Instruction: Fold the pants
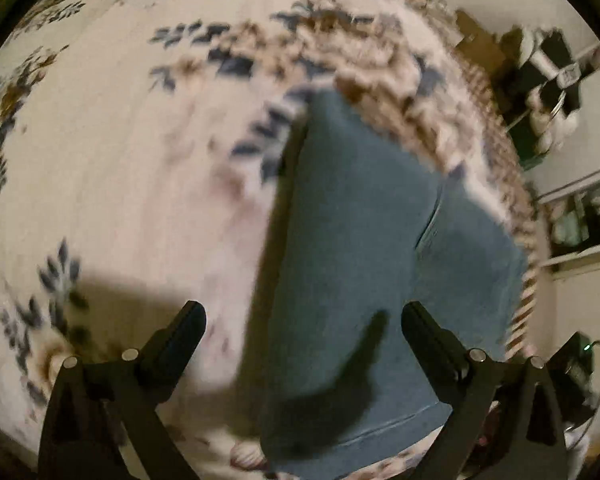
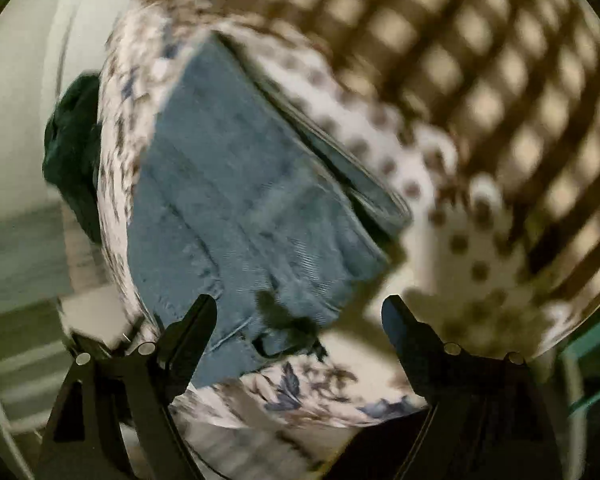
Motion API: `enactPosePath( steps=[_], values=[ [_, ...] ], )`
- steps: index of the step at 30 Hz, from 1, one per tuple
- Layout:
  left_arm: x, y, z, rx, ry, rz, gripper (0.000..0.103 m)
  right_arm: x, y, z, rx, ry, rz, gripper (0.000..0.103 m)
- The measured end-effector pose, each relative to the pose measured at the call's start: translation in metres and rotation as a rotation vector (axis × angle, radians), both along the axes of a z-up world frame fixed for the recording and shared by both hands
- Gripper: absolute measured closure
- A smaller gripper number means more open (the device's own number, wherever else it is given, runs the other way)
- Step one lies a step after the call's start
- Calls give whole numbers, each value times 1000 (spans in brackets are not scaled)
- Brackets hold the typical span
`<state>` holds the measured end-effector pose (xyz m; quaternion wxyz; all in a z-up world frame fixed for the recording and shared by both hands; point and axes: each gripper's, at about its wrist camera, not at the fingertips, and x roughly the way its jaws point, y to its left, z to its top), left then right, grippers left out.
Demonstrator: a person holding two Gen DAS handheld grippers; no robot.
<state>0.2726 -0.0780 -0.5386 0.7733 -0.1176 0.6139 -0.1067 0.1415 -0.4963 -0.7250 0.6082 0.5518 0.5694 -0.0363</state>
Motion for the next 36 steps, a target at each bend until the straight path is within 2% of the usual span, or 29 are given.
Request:
enactPosePath(
  steps=[2,3,4,5,7,12,17,21,24,25,27,31,36],
  values=[
    [-8,-7,-12,55,22,-10,3,-4,3,-13,46,-20,-67,25],
    [-10,-9,-16,51,26,-12,3,-5,5,-19,57,-29,-96,45],
    [-12,-10,-19,44,30,-8,3,-5,9,-24,61,-30,-111,57],
    [-14,-11,-21,51,31,-2,3,-4,12,-26,50,-28,-126,58],
    [-15,-13,-23,46,36,0,3,-4,18,-19,1,-37,-127,68],
    [-17,-15,-25,36,47,-2,3,-10,27,10,-69,-65,-96,76],
    [-19,-14,-25,16,55,-2,3,-8,23,16,-87,-42,-76,75],
    [-19,-6,-17,-33,61,25,3,5,25,6,-59,-26,-49,54],
    [-16,1,-2,-119,-2,38,3,7,37,-6,0,-61,-4,36],
    [-12,2,-2,-149,-12,30,3,8,45,-10,19,-66,24,34],
    [-2,0,-14,-194,18,12,3,14,60,-21,53,-82,56,34],
    [12,0,-48,-243,97,-3,3,24,73,-40,103,-172,-34,32],
    [17,2,-52,-283,103,-50,0,35,81,-40,162,-254,-181,29]
  ],
)
